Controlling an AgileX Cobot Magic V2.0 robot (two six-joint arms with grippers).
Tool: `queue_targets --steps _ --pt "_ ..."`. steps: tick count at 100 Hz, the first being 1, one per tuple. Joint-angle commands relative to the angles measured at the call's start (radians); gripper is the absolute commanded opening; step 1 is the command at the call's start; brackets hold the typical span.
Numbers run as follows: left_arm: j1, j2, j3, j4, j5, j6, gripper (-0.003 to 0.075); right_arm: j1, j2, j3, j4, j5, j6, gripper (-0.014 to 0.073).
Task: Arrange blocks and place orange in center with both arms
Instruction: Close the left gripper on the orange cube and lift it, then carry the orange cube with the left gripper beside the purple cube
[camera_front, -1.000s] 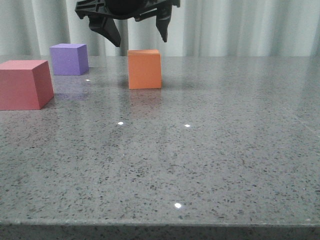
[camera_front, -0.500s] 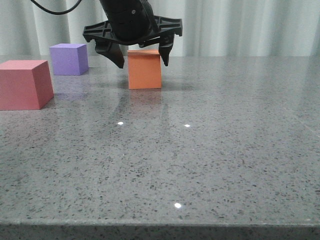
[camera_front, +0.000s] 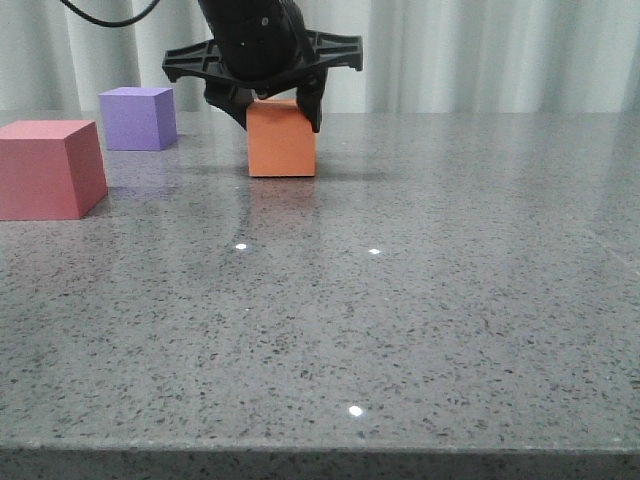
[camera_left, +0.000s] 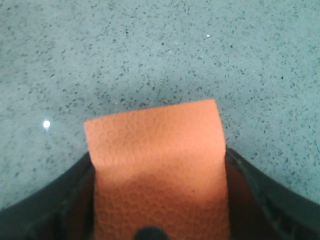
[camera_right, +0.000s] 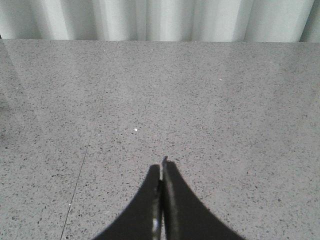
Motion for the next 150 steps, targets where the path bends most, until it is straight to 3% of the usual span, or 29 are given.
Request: queue_targets --steps 1,33,82,126,150 --pt "-0.007 -0.110 -0.033 0.009 -0.015 -0.001 0.0227 -0.005 -0.003 -0.022 -0.012 -0.068 -0.006 -0.0068" --pt "0.050 -0.289 -0.033 0.004 0.087 0.114 0.0227 -0.005 -0.003 -0.022 -0.012 -0.068 -0.006 -0.0068" --pt "0.350 -0.375 0.063 -0.274 0.087 0.494 0.0227 -0.005 -0.003 -0.022 -0.012 -0.068 -0.006 -0.0068" --pt "0.399 -0.367 0.262 -0.289 -0.136 0.499 0.0227 -0.005 -0.003 -0.022 -0.012 -0.068 -0.006 -0.0068" --pt "0.399 -0.300 0.262 -0.291 -0.144 0.499 0.0227 -0.005 -0.003 -0.022 -0.012 -0.068 -0.006 -0.0068"
